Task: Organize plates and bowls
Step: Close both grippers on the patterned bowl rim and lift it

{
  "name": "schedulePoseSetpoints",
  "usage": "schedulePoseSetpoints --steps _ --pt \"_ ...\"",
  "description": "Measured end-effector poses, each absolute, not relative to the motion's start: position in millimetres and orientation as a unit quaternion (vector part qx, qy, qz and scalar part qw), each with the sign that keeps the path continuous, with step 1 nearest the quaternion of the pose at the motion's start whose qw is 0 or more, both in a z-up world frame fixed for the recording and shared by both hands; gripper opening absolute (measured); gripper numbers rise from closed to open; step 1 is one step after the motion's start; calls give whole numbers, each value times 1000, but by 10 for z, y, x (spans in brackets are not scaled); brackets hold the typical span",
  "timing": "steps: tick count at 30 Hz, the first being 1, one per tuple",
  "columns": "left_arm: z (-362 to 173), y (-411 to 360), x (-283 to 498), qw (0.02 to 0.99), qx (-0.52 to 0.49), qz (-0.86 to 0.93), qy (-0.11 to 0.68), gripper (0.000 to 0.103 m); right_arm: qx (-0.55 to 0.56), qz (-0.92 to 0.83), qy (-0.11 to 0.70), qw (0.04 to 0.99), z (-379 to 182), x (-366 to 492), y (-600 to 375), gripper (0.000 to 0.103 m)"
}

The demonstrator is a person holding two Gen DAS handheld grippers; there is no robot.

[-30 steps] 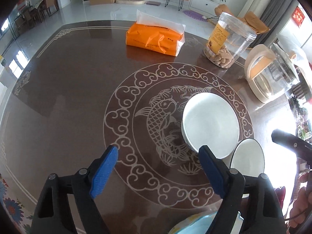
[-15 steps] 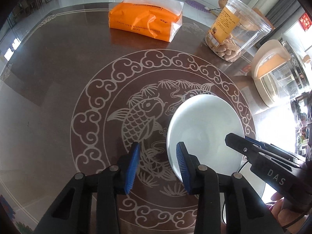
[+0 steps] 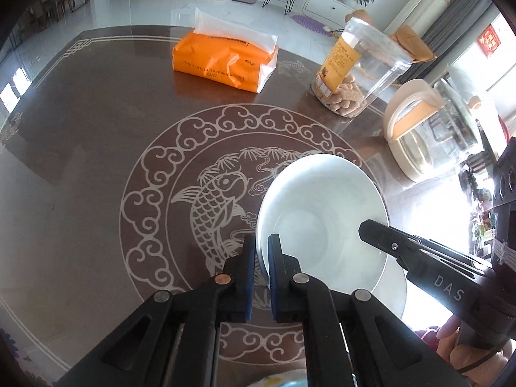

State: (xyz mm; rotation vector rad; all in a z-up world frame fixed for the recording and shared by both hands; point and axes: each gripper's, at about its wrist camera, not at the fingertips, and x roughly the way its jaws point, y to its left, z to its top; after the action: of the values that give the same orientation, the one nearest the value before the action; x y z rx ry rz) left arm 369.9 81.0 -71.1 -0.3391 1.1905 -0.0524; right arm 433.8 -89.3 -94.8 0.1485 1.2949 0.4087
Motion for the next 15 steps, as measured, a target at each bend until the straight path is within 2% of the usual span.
schedulePoseSetpoints --steps 8,15 --pt "11 796 2812 843 -137 -29 520 7 59 229 567 789 -231 3628 -896 9" --pt "-14 638 1986 847 -127 -42 514 8 60 237 572 783 -133 2788 -1056 9"
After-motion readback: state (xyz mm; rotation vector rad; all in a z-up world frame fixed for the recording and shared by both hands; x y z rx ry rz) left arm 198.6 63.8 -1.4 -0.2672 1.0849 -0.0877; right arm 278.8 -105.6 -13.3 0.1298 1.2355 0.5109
